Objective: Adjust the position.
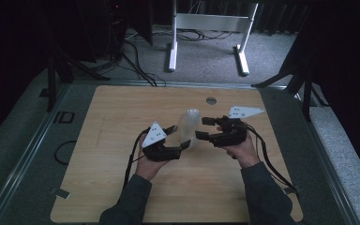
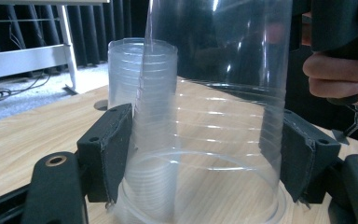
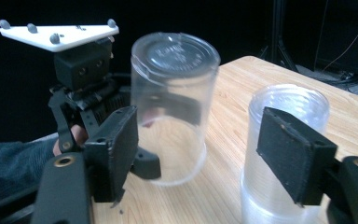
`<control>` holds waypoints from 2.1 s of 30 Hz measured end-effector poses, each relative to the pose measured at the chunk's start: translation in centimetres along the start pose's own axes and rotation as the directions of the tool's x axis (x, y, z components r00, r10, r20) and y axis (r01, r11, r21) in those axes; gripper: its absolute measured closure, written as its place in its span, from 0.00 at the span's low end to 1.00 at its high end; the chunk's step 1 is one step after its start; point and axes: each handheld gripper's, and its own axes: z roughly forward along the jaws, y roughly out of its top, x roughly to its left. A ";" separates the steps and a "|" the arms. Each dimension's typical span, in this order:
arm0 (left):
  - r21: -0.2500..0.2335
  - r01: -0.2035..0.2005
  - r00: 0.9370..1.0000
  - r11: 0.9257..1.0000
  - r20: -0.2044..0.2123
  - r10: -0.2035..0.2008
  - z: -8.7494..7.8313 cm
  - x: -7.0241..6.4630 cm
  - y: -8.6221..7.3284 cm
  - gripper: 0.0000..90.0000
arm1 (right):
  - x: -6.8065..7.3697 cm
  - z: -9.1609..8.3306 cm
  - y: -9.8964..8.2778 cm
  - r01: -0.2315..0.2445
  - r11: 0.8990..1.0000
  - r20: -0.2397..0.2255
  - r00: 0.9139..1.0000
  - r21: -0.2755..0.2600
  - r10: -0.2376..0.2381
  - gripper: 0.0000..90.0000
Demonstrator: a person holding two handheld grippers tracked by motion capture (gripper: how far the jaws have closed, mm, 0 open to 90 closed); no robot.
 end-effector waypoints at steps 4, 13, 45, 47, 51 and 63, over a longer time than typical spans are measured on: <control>0.004 -0.003 1.000 1.000 0.004 0.003 -0.2 0.2 0.1 0.30 | -0.2 -0.3 -0.3 0.009 1.000 0.009 1.000 0.014 -0.009 0.30; 0.025 -0.009 1.000 1.000 0.030 0.008 -0.9 0.6 0.1 0.30 | -0.4 -0.8 -0.3 0.074 0.990 0.052 0.995 0.118 -0.081 0.36; 0.152 -0.097 0.985 0.984 0.159 0.073 -1.1 0.9 1.3 0.30 | 0.5 -1.7 0.6 0.239 0.926 0.004 0.968 0.290 -0.251 0.47; 0.162 -0.103 0.984 0.981 0.164 0.076 -1.1 1.0 1.3 0.30 | 0.4 -1.8 0.7 0.242 0.924 0.001 0.967 0.297 -0.253 0.47; 0.187 -0.125 0.980 0.974 0.174 0.092 -1.0 1.0 1.5 0.30 | 0.5 -2.0 0.7 0.253 0.915 -0.007 0.964 0.313 -0.264 0.47; 0.250 -0.181 0.971 0.951 0.201 0.131 -0.4 0.7 1.7 0.30 | 1.0 -2.1 1.5 0.300 0.868 -0.028 0.949 0.395 -0.315 0.48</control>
